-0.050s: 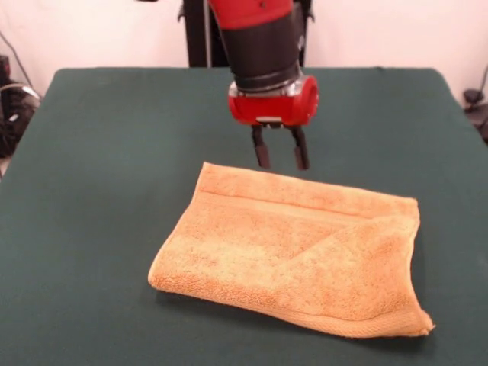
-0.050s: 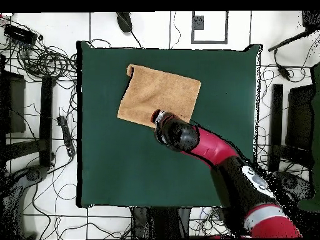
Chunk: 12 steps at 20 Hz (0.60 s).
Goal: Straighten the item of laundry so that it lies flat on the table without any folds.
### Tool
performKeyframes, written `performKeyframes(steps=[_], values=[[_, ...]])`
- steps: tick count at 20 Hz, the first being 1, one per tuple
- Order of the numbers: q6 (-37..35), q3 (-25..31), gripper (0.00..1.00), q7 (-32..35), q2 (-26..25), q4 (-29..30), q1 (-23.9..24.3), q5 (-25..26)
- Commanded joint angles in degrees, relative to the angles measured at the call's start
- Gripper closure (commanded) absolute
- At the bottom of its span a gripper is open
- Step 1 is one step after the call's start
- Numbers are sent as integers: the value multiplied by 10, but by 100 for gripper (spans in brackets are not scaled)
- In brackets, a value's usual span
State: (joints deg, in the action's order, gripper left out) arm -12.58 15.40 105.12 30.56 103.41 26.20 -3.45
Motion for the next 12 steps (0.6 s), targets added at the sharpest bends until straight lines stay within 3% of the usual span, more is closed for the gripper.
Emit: performKeyframes(steps=[1,12], values=[[-7,-137,0,83,-28,-66,-65,20],[-31,-135,0,76,-26,-67,-40,-3]])
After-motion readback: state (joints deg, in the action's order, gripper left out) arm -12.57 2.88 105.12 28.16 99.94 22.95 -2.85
